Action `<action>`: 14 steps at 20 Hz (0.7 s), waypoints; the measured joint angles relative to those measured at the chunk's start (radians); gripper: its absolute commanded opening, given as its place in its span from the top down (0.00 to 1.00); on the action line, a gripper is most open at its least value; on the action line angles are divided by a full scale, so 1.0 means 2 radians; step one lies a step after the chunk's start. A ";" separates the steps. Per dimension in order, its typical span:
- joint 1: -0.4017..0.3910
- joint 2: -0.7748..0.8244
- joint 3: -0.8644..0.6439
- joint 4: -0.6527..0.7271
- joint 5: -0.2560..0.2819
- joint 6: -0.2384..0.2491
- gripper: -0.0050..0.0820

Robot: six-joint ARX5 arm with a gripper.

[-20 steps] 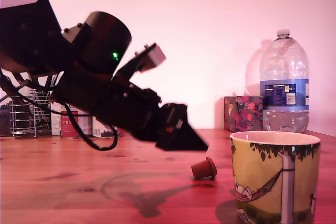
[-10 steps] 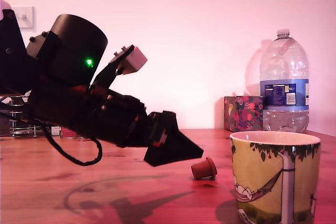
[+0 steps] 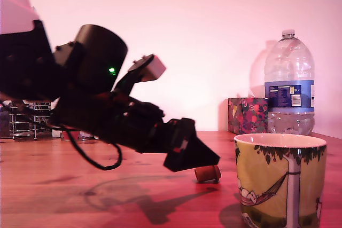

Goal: Pick up the coffee capsules from the table one by one and drop them inside the nearest coffee cup

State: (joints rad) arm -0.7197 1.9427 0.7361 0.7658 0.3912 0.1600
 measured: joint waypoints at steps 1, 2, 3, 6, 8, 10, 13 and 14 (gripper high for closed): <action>0.000 0.004 0.007 -0.007 0.005 0.000 0.19; 0.000 0.009 0.016 -0.018 0.008 0.000 0.19; 0.000 0.013 0.025 -0.031 0.010 0.000 0.19; 0.000 0.016 0.032 -0.061 0.010 0.000 0.21; 0.000 0.016 0.033 -0.072 0.011 0.000 0.27; 0.000 0.016 0.033 -0.073 0.012 0.000 0.31; 0.000 0.016 0.035 -0.084 0.014 0.000 0.32; 0.000 0.016 0.037 -0.089 0.014 0.000 0.32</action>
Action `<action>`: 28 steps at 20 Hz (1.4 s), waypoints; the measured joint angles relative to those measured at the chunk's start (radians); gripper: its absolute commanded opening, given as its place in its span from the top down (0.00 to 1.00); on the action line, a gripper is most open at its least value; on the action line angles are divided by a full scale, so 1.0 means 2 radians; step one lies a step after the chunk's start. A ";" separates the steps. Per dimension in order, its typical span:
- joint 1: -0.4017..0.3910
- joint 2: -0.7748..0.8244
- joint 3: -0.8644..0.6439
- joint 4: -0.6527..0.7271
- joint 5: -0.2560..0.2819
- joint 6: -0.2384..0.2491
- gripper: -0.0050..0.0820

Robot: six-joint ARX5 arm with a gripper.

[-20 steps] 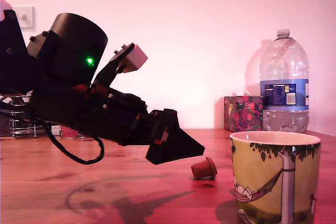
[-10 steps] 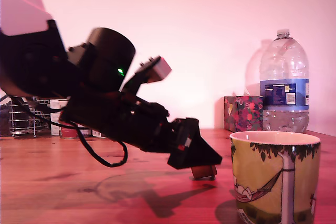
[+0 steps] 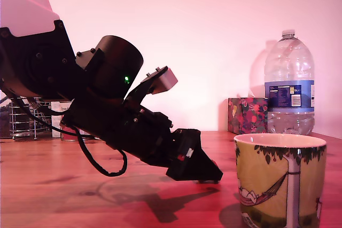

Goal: Pick up the coffee capsules from the table one by one and drop them inside the nearest coffee cup

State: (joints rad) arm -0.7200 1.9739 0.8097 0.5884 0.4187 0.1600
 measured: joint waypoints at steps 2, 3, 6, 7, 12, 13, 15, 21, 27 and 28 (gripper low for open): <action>0.000 0.000 0.007 -0.007 0.000 0.000 0.37; 0.000 0.003 0.014 -0.009 0.000 0.000 0.38; -0.001 0.018 0.028 -0.011 0.002 -0.005 0.48; -0.001 0.021 0.028 -0.013 0.002 -0.008 0.54; -0.003 0.023 0.028 -0.019 0.005 -0.010 0.79; -0.003 0.023 0.028 -0.019 0.005 -0.010 0.84; -0.003 0.023 0.028 -0.019 0.006 -0.010 0.90; -0.003 0.023 0.028 -0.016 0.014 -0.009 0.92; -0.004 0.021 0.027 -0.013 0.045 -0.008 0.92; -0.004 0.016 0.022 -0.012 0.045 -0.007 0.92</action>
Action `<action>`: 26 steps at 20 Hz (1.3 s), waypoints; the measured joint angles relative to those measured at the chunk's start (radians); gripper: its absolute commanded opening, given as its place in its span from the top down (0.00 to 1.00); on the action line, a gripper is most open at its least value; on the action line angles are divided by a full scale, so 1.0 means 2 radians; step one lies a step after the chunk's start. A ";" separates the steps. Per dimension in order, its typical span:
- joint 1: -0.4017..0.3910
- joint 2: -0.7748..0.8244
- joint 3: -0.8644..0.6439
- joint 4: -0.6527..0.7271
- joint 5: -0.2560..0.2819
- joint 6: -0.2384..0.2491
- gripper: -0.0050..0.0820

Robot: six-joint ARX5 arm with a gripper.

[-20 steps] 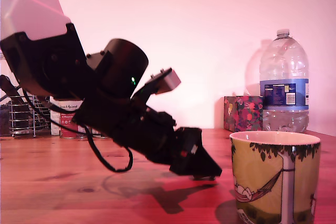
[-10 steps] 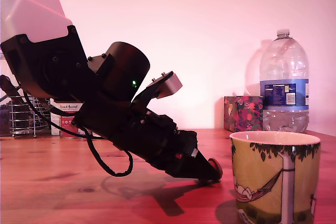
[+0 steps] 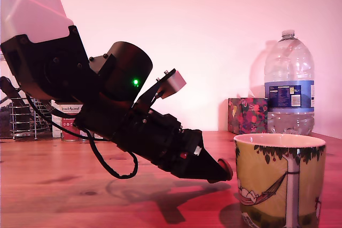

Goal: Pick up the coffee capsules from the table one by one and drop them inside the nearest coffee cup

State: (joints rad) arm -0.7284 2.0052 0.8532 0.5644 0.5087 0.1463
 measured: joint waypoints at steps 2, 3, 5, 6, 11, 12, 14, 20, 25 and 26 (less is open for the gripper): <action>0.000 -0.027 -0.024 -0.001 0.000 0.006 0.92; 0.000 -0.046 -0.037 -0.002 0.001 0.006 0.92; -0.001 -0.087 -0.055 -0.002 0.002 0.006 0.92; -0.001 -0.107 -0.058 -0.003 0.002 0.006 0.92; -0.012 -0.181 -0.060 -0.051 0.002 0.006 0.92; -0.016 -0.191 -0.060 -0.061 0.002 0.006 0.92; -0.024 -0.208 -0.061 -0.080 0.002 0.006 0.92; -0.064 -0.227 -0.061 -0.114 0.000 0.006 0.92; -0.089 -0.227 -0.061 -0.134 -0.015 0.006 0.92; -0.091 -0.227 -0.060 -0.145 -0.019 0.006 0.92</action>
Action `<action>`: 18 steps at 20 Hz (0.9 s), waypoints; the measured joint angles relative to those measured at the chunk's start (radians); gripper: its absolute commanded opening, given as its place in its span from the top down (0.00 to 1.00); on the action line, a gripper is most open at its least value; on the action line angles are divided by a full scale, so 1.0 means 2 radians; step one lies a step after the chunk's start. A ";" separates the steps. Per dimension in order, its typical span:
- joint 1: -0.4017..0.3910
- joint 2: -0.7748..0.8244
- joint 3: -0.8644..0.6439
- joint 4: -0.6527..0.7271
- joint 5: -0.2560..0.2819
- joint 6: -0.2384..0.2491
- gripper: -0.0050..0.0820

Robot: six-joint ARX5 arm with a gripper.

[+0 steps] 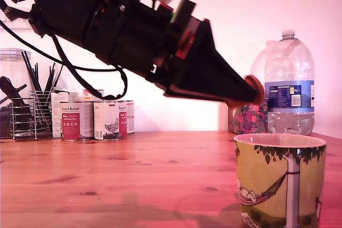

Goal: Pick up the coffee capsules from the table one by one and drop them inside the nearest coffee cup

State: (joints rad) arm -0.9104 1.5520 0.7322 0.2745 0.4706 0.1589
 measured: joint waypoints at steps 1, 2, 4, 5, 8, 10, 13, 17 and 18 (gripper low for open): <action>-0.002 0.000 0.003 -0.018 -0.002 0.001 0.92; -0.004 0.000 0.009 -0.035 -0.004 0.001 0.92; -0.008 0.000 0.033 -0.068 -0.009 0.014 0.92; -0.012 0.000 0.051 -0.082 -0.013 0.019 0.92; -0.025 0.003 0.105 -0.134 -0.026 0.033 0.92; -0.030 0.020 0.141 -0.167 -0.032 0.039 0.92; -0.036 0.067 0.194 -0.231 -0.048 0.050 0.92; -0.044 0.119 0.262 -0.328 -0.073 0.064 0.92; -0.046 0.124 0.274 -0.345 -0.076 0.067 0.92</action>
State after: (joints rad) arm -1.0019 1.8008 1.2812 -0.4164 0.3183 0.2924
